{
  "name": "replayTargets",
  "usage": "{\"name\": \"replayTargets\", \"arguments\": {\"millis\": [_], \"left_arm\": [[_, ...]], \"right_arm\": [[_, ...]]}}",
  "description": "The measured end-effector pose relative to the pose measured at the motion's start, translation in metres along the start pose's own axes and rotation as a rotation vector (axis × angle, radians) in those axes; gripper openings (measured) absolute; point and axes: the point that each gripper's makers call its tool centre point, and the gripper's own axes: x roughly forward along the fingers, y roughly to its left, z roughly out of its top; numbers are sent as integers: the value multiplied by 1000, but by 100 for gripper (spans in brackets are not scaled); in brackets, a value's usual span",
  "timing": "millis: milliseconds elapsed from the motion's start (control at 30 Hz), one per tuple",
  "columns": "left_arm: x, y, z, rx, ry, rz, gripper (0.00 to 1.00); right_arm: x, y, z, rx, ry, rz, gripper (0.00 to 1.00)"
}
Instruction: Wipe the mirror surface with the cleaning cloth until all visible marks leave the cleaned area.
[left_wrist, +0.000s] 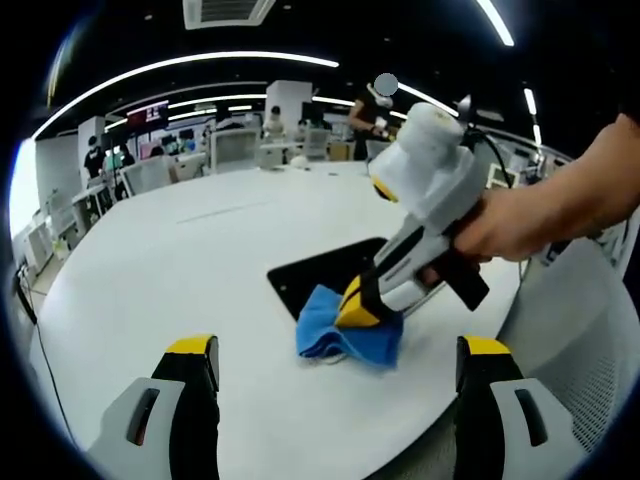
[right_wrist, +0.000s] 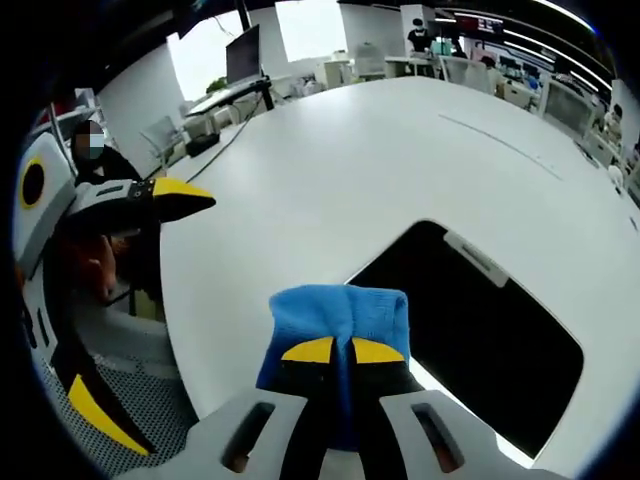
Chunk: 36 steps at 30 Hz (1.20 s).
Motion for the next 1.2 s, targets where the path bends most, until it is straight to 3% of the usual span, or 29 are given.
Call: {"name": "replayTargets", "arguments": {"millis": [1200], "left_arm": [[-1,2,-2,-4,8,8,99]], "right_arm": [[1,-2,3,8,6,4,0]]}}
